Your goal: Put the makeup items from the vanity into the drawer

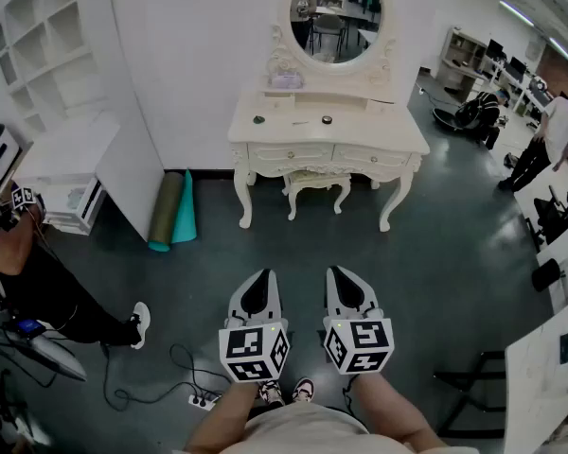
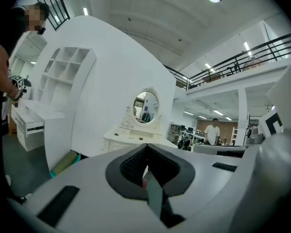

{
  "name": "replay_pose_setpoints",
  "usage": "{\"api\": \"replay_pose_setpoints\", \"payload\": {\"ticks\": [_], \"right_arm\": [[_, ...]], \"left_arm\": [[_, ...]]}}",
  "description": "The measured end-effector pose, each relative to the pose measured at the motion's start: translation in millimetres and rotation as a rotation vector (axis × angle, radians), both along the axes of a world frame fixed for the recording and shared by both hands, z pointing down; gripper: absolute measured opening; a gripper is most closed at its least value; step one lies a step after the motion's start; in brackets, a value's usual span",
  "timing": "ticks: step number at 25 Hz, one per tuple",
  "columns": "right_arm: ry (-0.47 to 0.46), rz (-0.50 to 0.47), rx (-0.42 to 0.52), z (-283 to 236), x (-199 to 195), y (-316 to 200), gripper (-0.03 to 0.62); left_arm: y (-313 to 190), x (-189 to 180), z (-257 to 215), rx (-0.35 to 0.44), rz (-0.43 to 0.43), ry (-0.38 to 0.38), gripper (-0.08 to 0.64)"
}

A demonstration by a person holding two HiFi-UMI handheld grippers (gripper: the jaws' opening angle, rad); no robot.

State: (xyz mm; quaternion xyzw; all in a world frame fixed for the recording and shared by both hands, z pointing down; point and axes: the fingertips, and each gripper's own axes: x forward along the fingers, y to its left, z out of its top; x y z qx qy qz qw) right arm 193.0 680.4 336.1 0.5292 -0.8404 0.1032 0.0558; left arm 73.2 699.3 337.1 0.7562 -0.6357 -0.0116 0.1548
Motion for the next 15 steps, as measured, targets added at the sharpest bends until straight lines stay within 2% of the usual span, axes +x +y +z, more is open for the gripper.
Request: {"api": "replay_pose_setpoints", "payload": {"ticks": [7,11,15], "right_arm": [[0.005,0.01,-0.006,1.1,-7.0,-1.0,0.015],[-0.025,0.01,-0.002,-0.3,-16.8,-1.8,0.017],[-0.019,0.044,-0.003,-0.1,-22.5,-5.8,0.017]], "left_arm": [[-2.0,-12.8,0.5,-0.004,-0.004,0.009,0.005],[-4.4,-24.2,1.6,-0.004,-0.001,0.01,0.005],[-8.8,-39.8,5.0,-0.008,0.011,0.017,0.005]]}}
